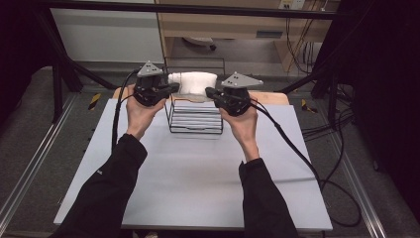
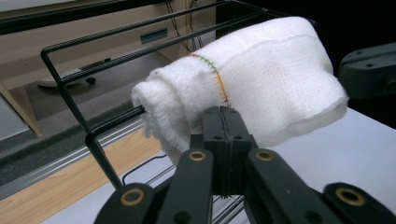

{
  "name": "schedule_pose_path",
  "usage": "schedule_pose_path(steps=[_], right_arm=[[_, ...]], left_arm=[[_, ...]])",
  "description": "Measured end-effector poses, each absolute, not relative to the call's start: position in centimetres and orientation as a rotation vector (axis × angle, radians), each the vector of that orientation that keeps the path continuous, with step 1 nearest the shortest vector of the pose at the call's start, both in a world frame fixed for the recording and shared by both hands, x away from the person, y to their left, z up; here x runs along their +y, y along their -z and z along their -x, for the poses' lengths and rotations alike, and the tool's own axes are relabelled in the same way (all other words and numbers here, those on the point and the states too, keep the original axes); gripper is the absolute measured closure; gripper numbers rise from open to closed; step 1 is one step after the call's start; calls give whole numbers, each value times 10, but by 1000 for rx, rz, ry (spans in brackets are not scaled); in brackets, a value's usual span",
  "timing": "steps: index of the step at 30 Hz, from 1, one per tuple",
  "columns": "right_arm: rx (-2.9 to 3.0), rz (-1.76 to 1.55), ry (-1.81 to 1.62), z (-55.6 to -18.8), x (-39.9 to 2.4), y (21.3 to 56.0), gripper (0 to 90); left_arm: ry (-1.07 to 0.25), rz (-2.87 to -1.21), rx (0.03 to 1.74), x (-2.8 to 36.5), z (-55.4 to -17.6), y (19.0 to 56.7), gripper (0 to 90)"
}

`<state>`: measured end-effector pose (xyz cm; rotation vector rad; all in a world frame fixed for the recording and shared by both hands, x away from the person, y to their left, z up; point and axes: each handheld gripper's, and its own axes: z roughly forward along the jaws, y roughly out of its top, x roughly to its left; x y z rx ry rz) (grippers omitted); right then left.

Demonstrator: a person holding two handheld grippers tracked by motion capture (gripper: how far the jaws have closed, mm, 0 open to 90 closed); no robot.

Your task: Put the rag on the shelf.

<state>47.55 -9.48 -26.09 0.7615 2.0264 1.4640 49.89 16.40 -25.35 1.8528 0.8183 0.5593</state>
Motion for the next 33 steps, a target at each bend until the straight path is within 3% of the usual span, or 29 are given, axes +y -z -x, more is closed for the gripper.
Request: schedule_pose_path(steps=[12, 20, 25, 33], right_arm=[[2021, -832, -1381, -492, -87, 279, 900], [2009, -814, -1407, -486, -89, 274, 852], [2012, -805, -1433, -474, -96, 267, 721], [2039, -861, -1458, -459, -112, 269, 461]], left_arm=[[-574, -1856, 838, 163, -505, 267, 899], [-565, -1851, 816, 166, -497, 264, 893], [-550, -1852, 811, 174, -487, 264, 829], [-526, -1900, 804, 188, -466, 277, 608]])
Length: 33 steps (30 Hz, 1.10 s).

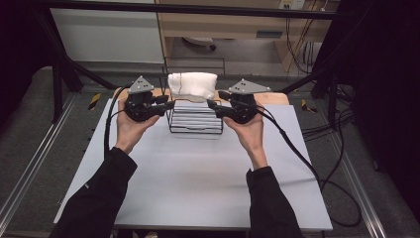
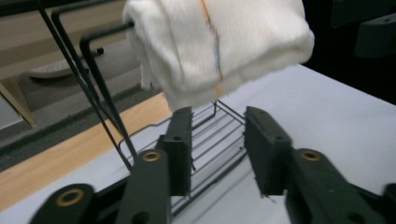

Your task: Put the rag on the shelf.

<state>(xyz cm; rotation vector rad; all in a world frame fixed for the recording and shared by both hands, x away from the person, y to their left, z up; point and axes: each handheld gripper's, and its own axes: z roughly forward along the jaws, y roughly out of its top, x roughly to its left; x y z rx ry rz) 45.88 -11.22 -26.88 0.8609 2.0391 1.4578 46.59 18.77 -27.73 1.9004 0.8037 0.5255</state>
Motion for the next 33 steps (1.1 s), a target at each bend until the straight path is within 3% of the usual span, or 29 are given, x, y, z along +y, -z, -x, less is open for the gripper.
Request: schedule_pose_path(steps=[6, 17, 23, 33], right_arm=[[2051, -911, -1430, -448, -130, 282, 225], [2094, -1013, -1431, -430, -169, 313, 46], [2105, -1050, -1427, -419, -188, 337, 7], [2192, -1083, -1396, -398, -212, 384, 4]], left_arm=[[-501, -1916, 835, 203, -453, 299, 420], [-455, -1979, 901, 230, -431, 350, 126], [-439, -1992, 905, 242, -417, 370, 71], [-423, -1992, 905, 257, -396, 398, 64]])
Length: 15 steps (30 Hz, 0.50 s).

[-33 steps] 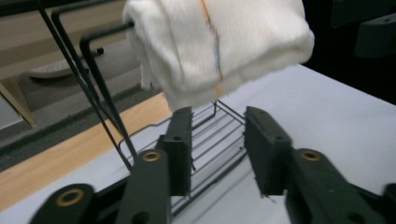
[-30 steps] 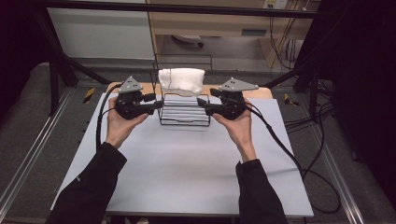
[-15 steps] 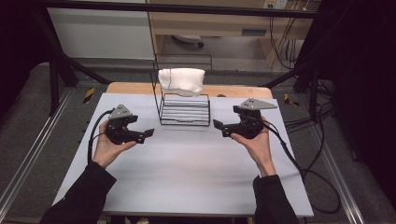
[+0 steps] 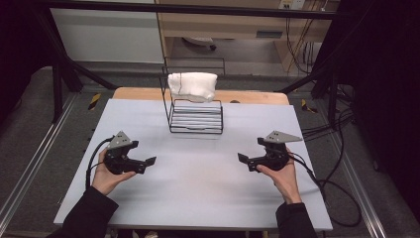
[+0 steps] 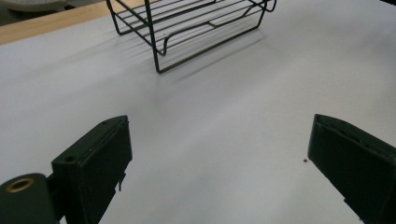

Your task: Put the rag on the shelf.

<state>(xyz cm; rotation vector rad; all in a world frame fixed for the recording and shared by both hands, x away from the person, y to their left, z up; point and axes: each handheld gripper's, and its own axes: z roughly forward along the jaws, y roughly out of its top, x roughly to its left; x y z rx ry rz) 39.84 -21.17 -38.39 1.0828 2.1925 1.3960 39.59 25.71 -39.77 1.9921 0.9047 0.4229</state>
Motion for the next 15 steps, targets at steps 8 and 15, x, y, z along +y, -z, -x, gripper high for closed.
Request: schedule_pose_path(steps=[8, 15], right_arm=[[2222, -1118, -1395, -382, -236, 411, 4], [2247, -1153, -1378, -370, -253, 431, 5]], left_arm=[[-421, -2012, 937, 273, -384, 418, 78], [-413, -1996, 947, 280, -378, 425, 81]])
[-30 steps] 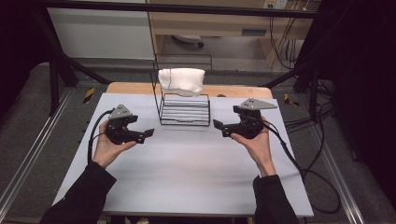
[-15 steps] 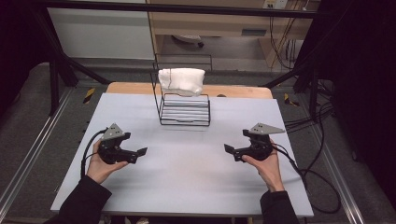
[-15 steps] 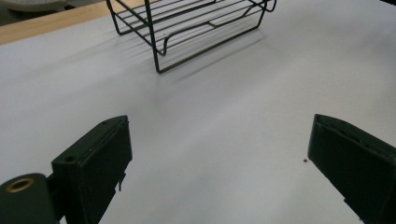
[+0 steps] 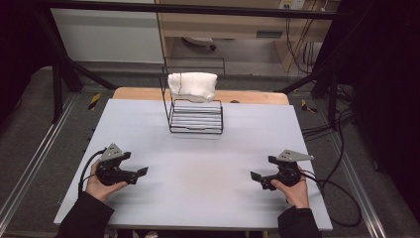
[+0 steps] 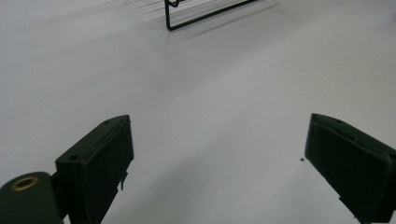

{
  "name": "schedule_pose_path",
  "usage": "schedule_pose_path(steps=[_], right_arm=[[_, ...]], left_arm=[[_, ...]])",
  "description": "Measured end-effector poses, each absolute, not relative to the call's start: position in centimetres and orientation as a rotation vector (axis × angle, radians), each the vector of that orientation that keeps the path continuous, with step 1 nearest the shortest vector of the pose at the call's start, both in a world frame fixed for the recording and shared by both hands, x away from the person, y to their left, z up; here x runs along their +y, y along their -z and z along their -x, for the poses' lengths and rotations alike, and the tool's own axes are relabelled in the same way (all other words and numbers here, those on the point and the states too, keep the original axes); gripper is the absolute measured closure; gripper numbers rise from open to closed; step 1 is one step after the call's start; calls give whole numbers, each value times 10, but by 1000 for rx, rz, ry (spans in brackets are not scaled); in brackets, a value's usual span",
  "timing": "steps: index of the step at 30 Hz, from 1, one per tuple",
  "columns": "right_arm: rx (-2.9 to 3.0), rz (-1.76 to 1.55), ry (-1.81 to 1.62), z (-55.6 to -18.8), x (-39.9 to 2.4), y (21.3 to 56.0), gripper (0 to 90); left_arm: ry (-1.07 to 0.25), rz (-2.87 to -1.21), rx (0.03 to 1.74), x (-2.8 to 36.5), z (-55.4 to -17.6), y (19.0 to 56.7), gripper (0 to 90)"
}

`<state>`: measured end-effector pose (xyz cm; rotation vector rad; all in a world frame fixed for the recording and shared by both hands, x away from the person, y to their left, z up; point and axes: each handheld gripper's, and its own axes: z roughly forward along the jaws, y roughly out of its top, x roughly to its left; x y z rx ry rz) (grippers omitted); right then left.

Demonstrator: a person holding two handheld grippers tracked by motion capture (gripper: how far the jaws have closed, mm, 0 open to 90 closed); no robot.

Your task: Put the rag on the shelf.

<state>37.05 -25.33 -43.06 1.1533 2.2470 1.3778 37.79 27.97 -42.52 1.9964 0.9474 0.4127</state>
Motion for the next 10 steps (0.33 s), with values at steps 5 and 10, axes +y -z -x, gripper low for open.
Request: schedule_pose_path(steps=[5, 10], right_arm=[[2280, -1179, -1333, -366, -256, 442, 5], [2275, -1170, -1345, -364, -256, 442, 5]], left_arm=[[-412, -2019, 943, 280, -376, 431, 81], [-417, -2011, 949, 283, -374, 432, 81]])
